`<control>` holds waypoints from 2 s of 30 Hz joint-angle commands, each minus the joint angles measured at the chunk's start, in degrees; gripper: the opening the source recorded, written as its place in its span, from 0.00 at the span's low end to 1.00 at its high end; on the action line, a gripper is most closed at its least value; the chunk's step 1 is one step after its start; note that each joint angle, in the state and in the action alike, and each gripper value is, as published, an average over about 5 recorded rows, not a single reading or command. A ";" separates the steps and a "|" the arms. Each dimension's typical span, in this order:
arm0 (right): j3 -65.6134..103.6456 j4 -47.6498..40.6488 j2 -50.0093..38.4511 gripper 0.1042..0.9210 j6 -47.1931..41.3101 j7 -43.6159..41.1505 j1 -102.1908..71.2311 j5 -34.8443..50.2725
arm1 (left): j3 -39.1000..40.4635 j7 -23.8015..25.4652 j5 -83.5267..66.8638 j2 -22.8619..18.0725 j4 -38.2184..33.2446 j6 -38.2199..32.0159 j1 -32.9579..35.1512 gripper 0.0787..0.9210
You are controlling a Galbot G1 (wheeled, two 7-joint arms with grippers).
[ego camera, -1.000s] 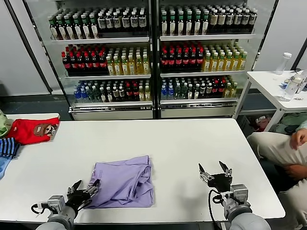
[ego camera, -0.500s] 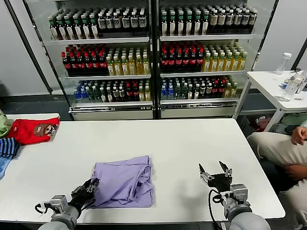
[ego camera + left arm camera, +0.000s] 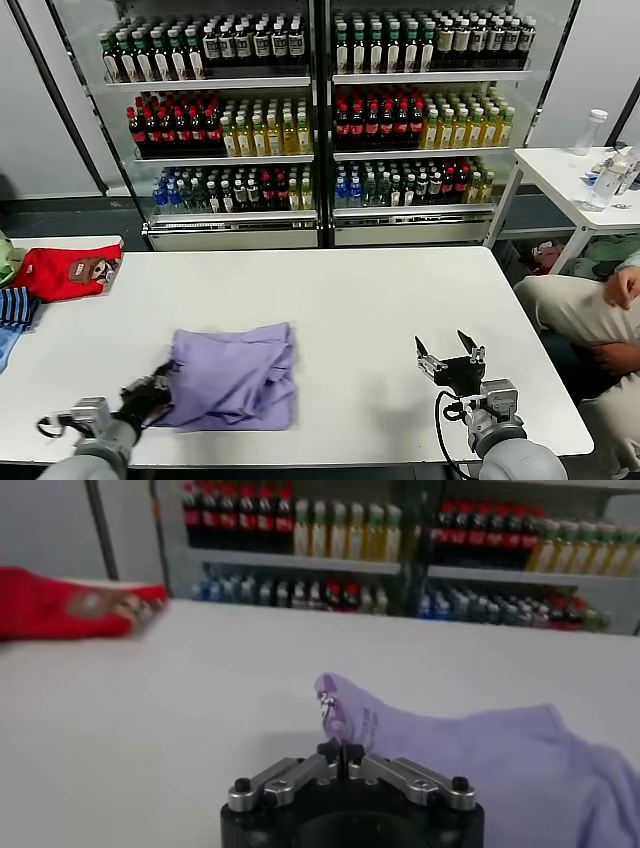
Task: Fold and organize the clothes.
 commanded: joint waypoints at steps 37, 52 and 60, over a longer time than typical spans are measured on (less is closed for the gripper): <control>1.46 2.60 -0.06 0.88 -0.20 -0.30 -1.29 -1.37 | 34.21 -5.56 13.26 -18.57 -3.79 -6.94 -14.32 0.23; -19.23 -8.30 5.39 0.88 -2.55 1.08 11.35 8.19 | 5.13 3.89 33.48 -3.11 -2.00 -25.92 -4.72 0.74; -30.07 -12.55 7.59 0.88 -4.60 3.66 14.39 15.95 | 6.58 3.35 33.57 -4.87 -1.31 -25.80 -3.98 0.88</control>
